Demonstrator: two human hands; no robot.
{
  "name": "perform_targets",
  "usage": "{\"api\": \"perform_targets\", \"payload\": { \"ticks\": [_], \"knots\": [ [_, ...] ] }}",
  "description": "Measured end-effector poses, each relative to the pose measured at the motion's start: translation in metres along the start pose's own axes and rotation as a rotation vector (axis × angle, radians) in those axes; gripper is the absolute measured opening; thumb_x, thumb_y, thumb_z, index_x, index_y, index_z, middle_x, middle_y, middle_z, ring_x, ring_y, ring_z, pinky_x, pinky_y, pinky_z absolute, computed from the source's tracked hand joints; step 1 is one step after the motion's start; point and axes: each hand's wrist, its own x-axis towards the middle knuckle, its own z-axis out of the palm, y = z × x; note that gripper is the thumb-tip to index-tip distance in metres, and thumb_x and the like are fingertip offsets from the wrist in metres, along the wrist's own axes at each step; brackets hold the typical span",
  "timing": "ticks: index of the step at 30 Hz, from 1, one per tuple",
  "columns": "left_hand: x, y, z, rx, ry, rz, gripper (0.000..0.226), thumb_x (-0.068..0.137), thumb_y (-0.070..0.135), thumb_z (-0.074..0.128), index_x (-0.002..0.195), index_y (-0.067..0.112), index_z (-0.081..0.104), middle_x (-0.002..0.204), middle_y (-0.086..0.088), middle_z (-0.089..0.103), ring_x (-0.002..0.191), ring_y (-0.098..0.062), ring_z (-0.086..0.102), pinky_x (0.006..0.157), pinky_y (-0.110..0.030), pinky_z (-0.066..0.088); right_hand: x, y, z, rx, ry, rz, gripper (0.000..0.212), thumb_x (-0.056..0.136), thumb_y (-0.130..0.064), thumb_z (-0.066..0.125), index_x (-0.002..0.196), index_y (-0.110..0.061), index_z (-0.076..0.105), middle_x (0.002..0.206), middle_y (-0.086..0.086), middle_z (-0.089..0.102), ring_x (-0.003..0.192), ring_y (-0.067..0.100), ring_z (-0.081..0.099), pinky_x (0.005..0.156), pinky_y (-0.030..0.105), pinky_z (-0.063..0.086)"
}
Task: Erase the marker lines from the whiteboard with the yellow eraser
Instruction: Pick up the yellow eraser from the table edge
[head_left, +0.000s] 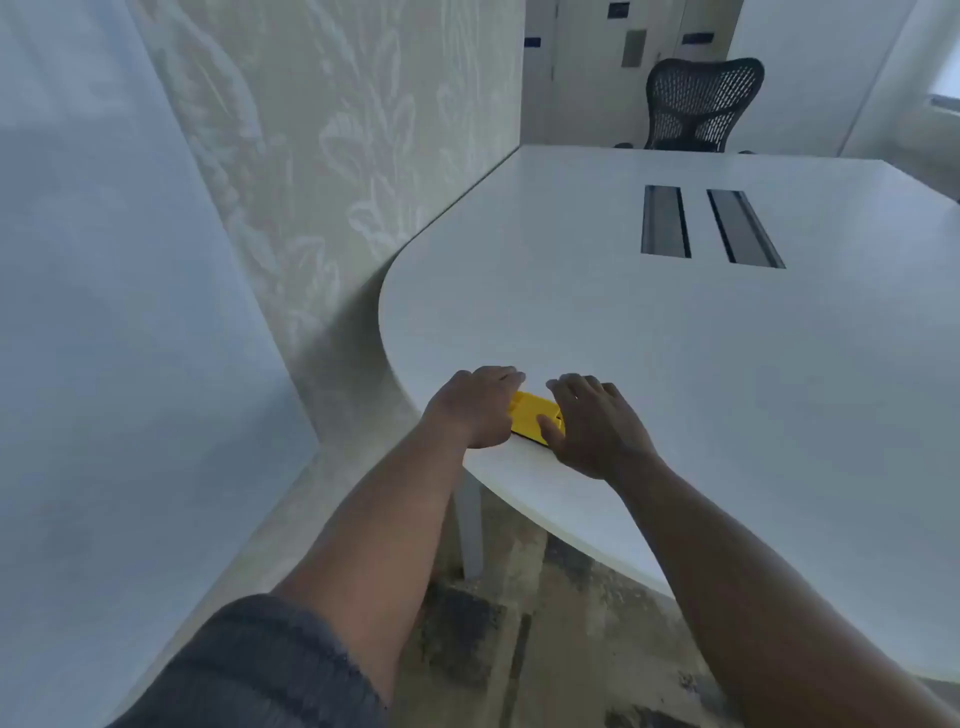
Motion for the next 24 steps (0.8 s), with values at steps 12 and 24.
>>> {"api": "perform_targets", "payload": {
  "ticks": [12, 24],
  "knots": [
    [0.001, 0.002, -0.004, 0.092, 0.038, -0.011, 0.043, 0.088, 0.019, 0.061, 0.13, 0.016, 0.05, 0.129, -0.005, 0.06, 0.12, -0.026, 0.054, 0.089, -0.037, 0.042, 0.008, -0.007, 0.006, 0.0, 0.005, -0.086, 0.05, 0.093, -0.049, 0.051, 0.13, -0.016, 0.051, 0.118, 0.001, 0.064, 0.108, 0.022, 0.058, 0.094, 0.033, 0.041],
    [-0.142, -0.047, -0.108, 0.141, 0.321, -0.119, 0.056, 0.09, 0.014, 0.065, 0.142, 0.013, 0.047, 0.145, -0.005, 0.053, 0.14, -0.023, 0.042, 0.114, -0.038, 0.039, 0.02, -0.151, -0.076, 0.118, 0.215, -0.205, 0.053, 0.089, -0.051, 0.054, 0.127, -0.014, 0.051, 0.112, 0.003, 0.063, 0.103, 0.025, 0.058, 0.091, 0.04, 0.039]
  ]
}}
